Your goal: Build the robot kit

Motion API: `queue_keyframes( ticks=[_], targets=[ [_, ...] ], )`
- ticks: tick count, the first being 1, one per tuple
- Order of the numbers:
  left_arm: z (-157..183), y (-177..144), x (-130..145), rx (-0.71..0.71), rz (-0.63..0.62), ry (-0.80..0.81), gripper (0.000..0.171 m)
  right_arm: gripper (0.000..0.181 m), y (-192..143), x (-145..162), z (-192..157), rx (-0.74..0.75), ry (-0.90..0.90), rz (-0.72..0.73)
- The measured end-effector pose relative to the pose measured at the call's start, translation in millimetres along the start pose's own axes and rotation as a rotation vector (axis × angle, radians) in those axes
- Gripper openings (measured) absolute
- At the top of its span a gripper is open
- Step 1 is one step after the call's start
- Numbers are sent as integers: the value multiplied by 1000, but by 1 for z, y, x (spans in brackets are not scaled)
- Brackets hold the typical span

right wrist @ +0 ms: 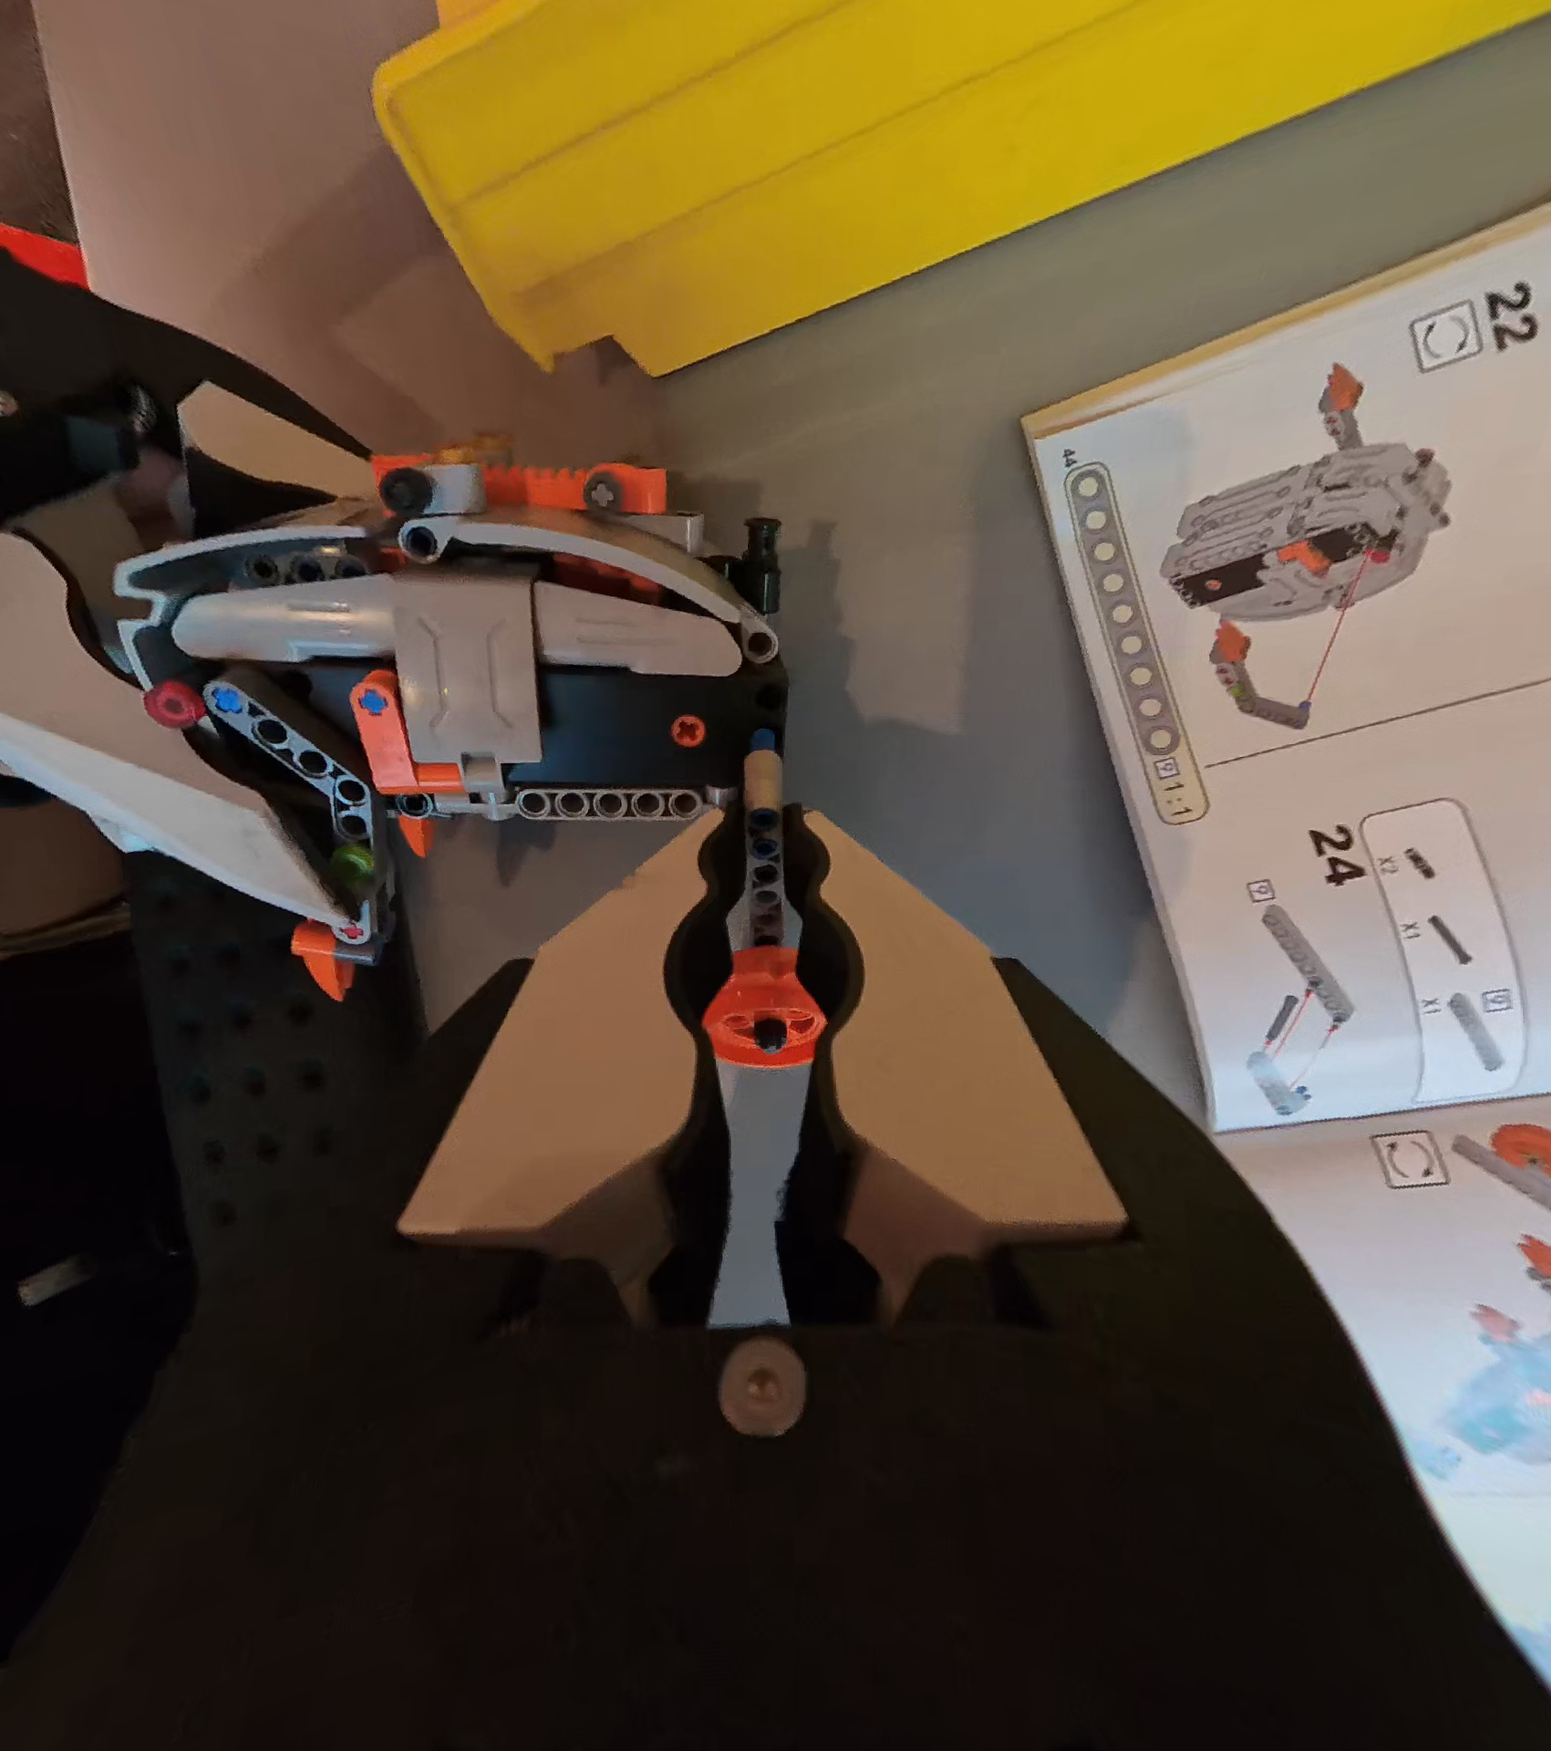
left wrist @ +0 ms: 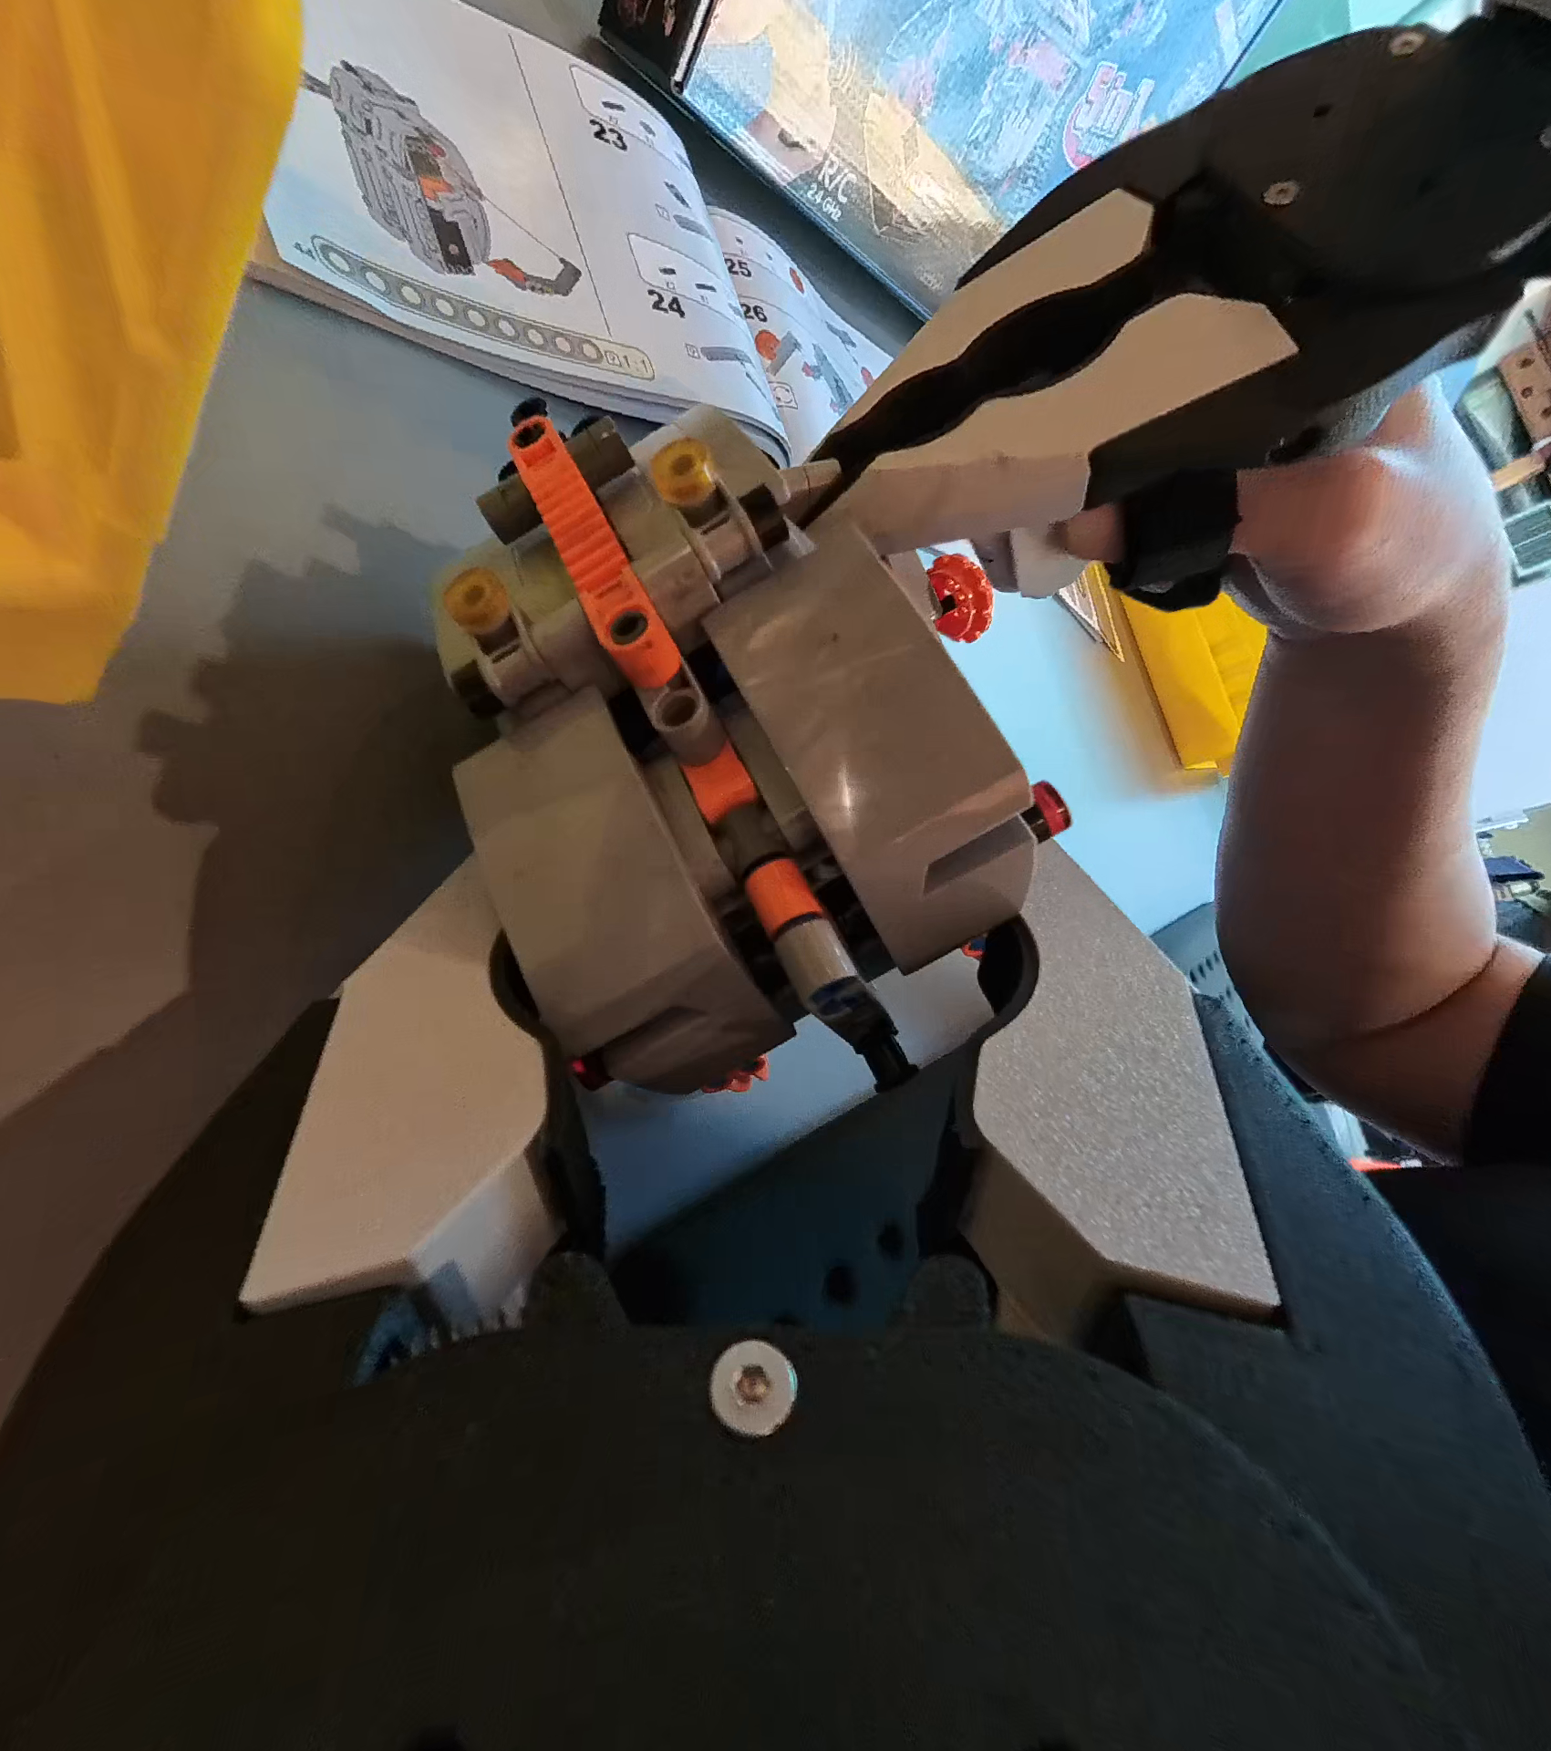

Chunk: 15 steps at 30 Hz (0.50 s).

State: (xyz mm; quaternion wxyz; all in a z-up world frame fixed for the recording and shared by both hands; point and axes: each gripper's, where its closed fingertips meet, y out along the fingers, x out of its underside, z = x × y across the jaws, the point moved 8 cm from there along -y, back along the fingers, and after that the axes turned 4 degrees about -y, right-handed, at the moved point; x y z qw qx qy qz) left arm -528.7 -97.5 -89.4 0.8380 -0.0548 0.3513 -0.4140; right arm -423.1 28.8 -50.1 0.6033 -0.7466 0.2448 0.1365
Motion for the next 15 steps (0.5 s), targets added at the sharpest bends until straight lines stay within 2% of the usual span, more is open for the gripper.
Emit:
queue_keyframes(
  ticks=[3, 15],
  targets=[
    [1, 1, 1, -11, -6, 14, 92, 5, 0, -1, 2, -31, 37, -34],
    [3, 2, 1, -33, -20, 36, 92, 5, 5, -16, 4, -48, -5, -273]
  ],
)
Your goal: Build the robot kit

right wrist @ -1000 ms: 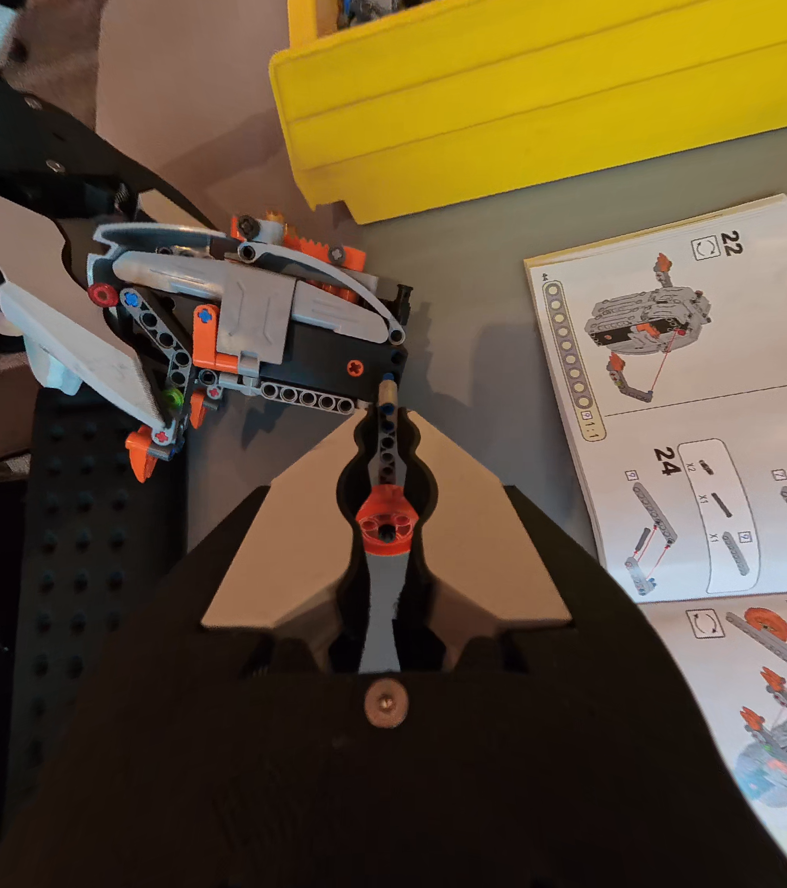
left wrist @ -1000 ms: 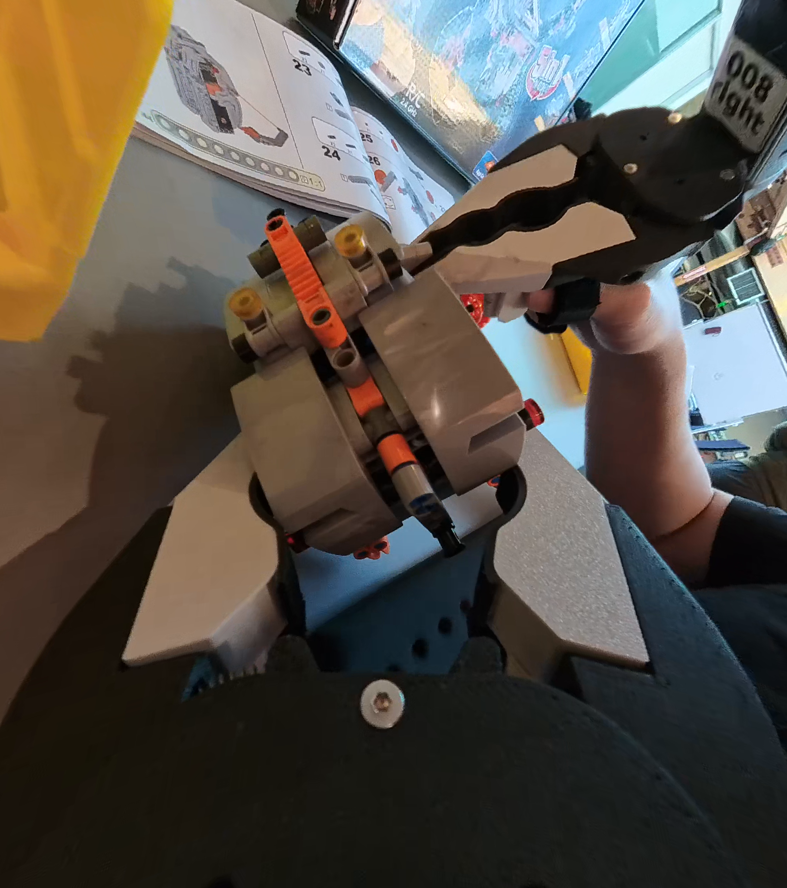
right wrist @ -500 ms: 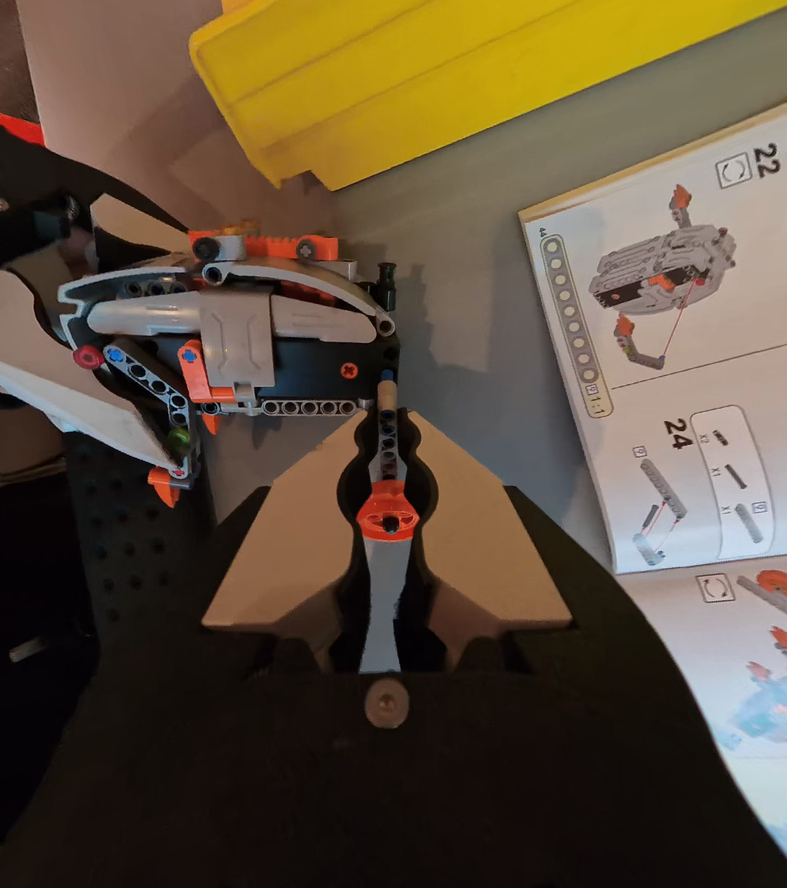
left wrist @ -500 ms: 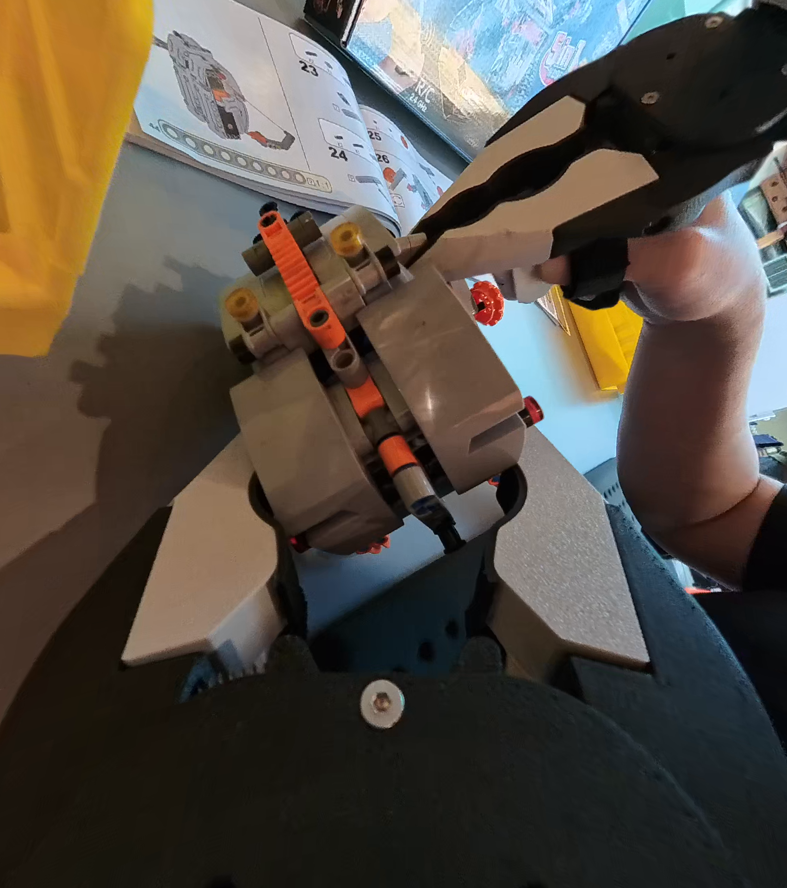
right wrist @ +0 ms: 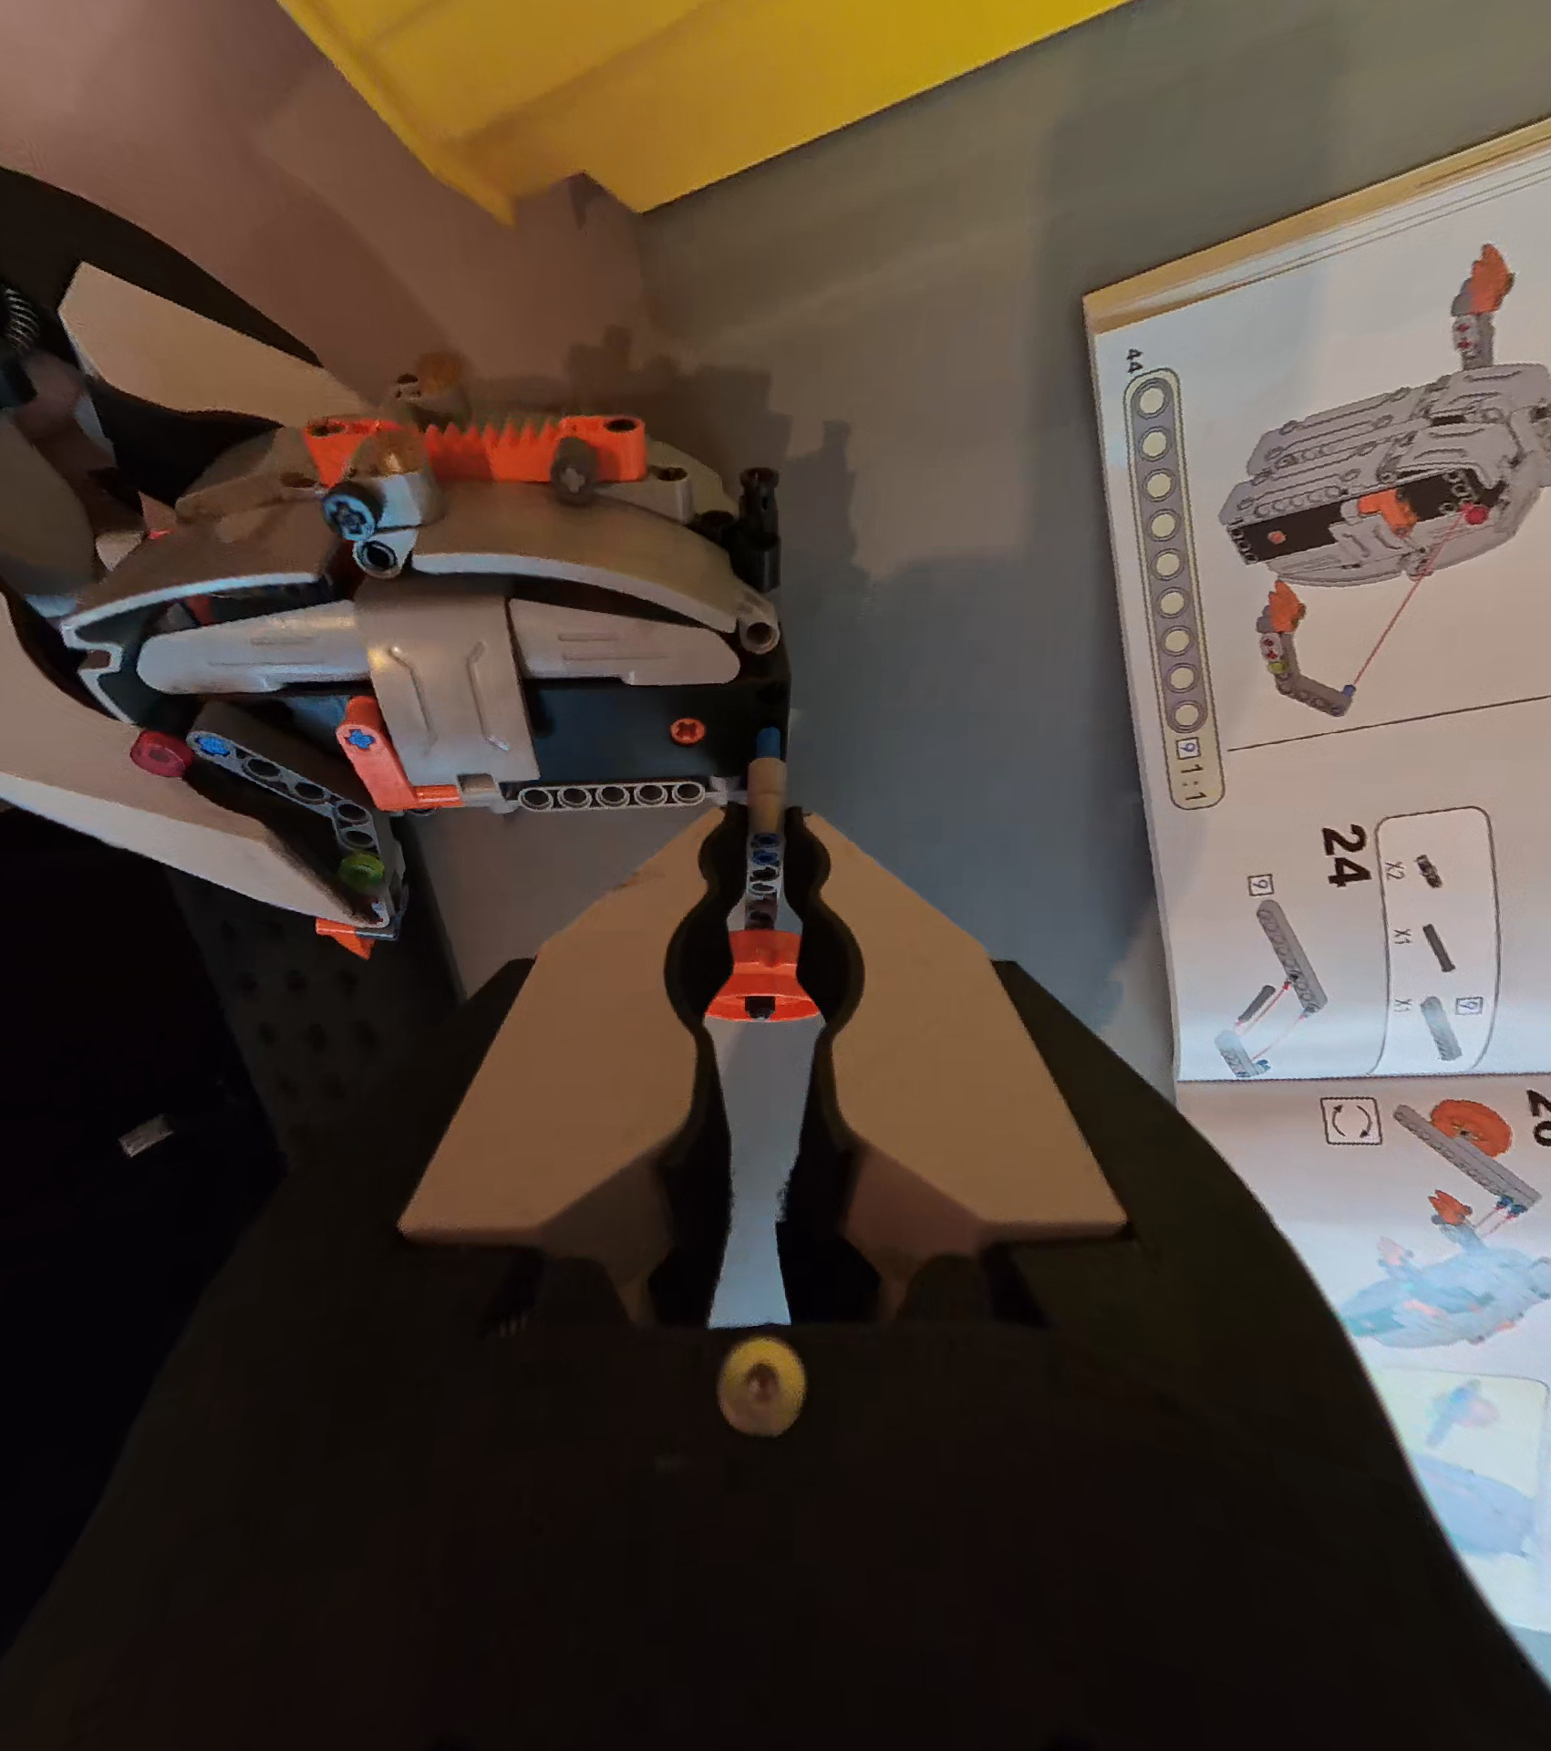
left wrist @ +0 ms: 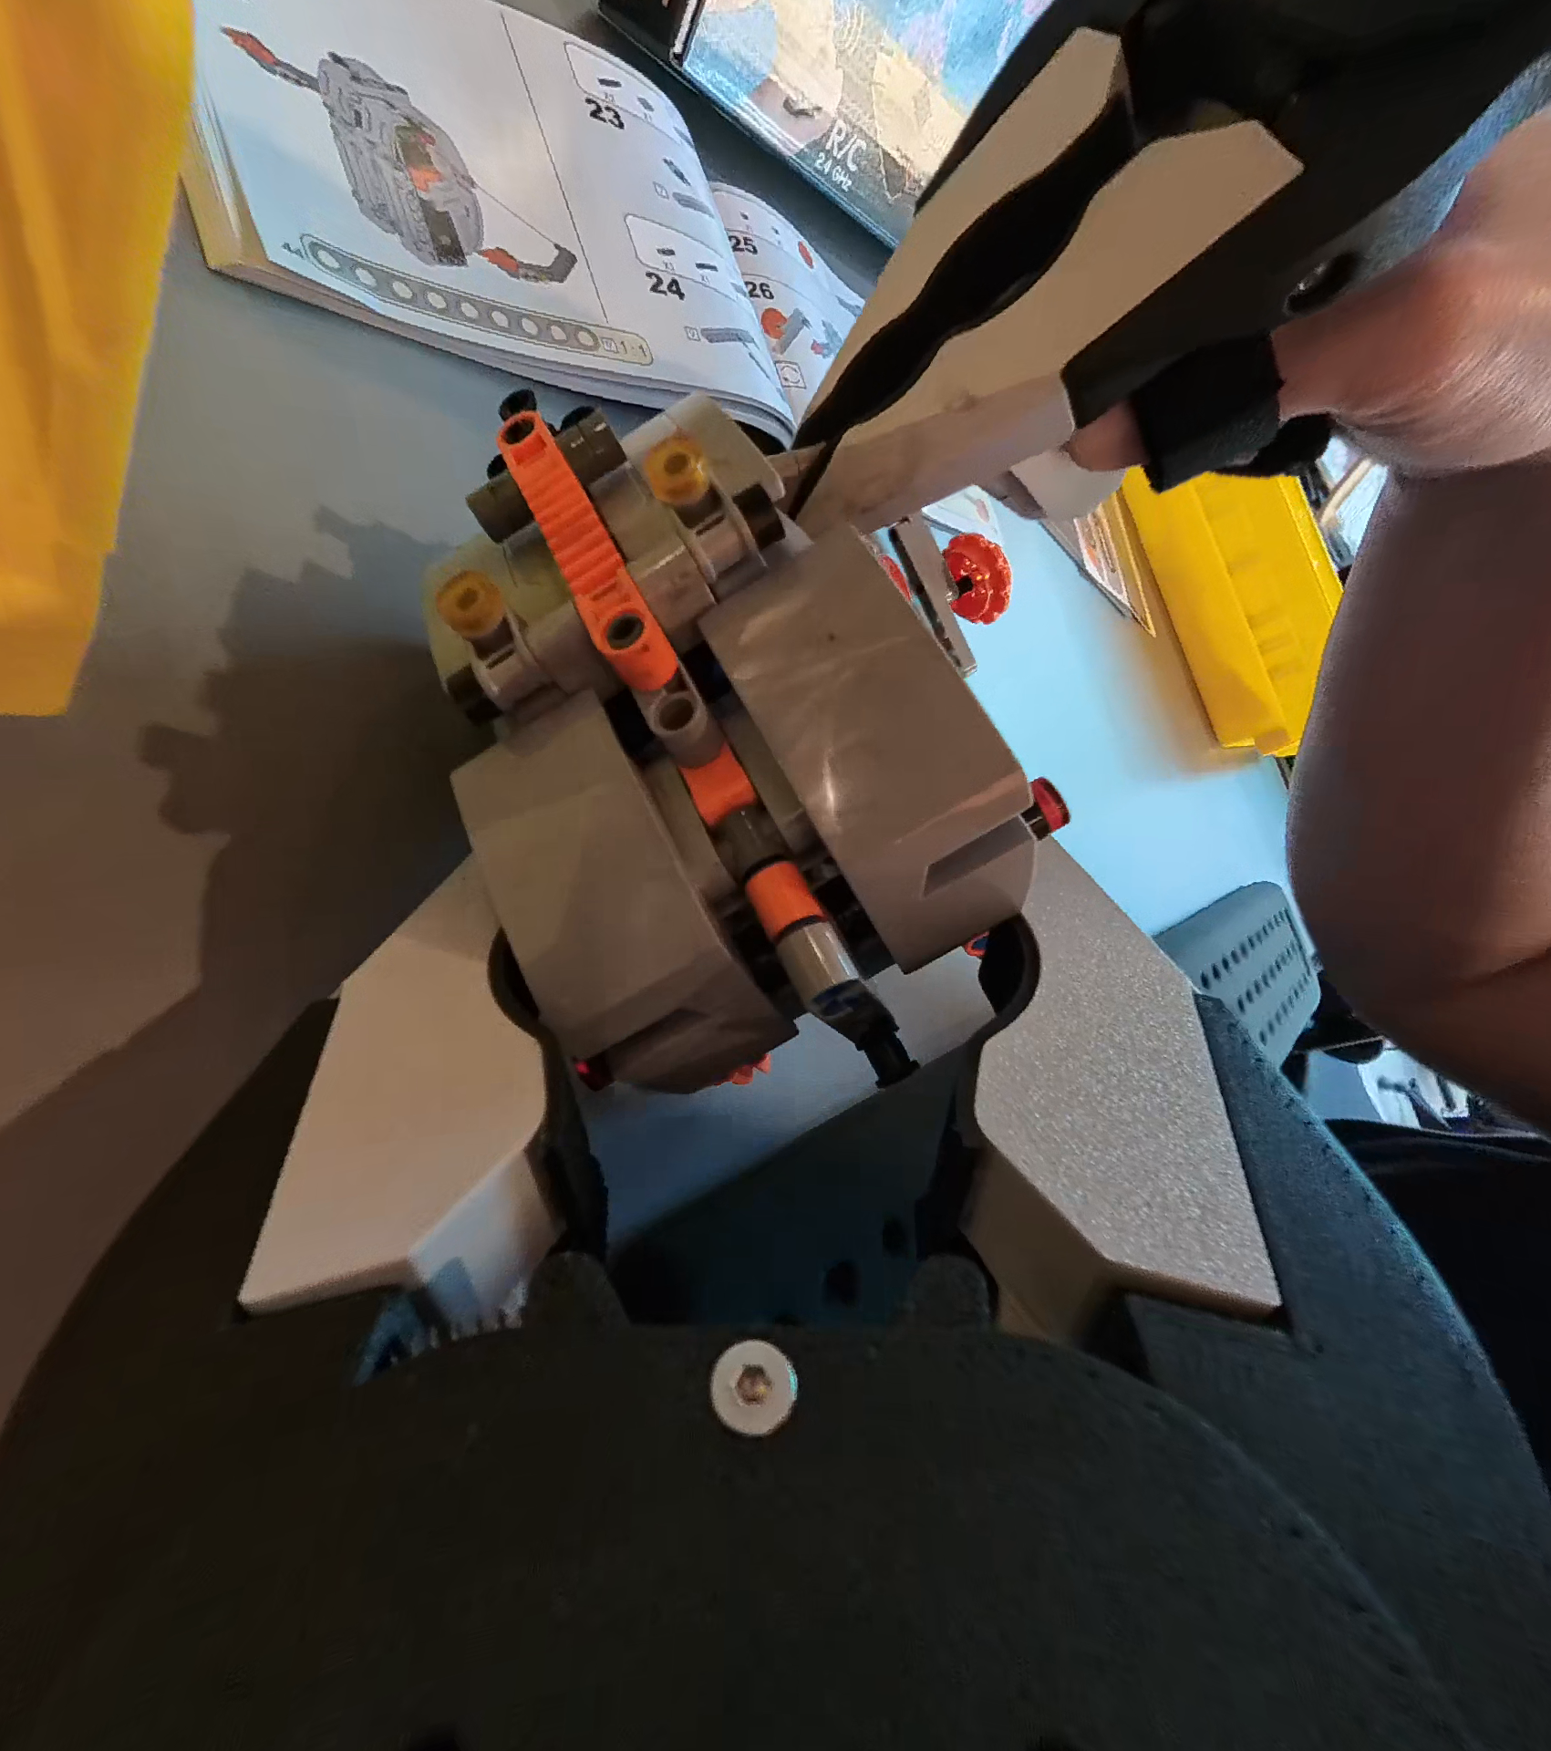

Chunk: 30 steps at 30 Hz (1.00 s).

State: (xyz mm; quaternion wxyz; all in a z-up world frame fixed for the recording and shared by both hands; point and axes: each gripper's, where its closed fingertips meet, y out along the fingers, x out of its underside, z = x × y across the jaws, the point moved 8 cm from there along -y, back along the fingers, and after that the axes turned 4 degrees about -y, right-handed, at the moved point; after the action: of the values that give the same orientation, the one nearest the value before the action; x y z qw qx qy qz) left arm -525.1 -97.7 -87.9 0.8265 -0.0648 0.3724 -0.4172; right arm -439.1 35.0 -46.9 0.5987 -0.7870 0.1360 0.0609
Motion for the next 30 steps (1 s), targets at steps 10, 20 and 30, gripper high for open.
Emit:
queue_keyframes(
  ticks=[10, 20, 30],
  targets=[
    [3, 2, 1, -31, -17, 40, 92, 4, 5, -15, 7, -96, -41, -243],
    [3, 2, 1, -43, -13, 45, 92, 3, 8, -22, 5, -73, -95, -317],
    [-2, 0, 0, -4, 24, -23, 92, 6, 5, 5, 1, 4, -128, 220]
  ],
)
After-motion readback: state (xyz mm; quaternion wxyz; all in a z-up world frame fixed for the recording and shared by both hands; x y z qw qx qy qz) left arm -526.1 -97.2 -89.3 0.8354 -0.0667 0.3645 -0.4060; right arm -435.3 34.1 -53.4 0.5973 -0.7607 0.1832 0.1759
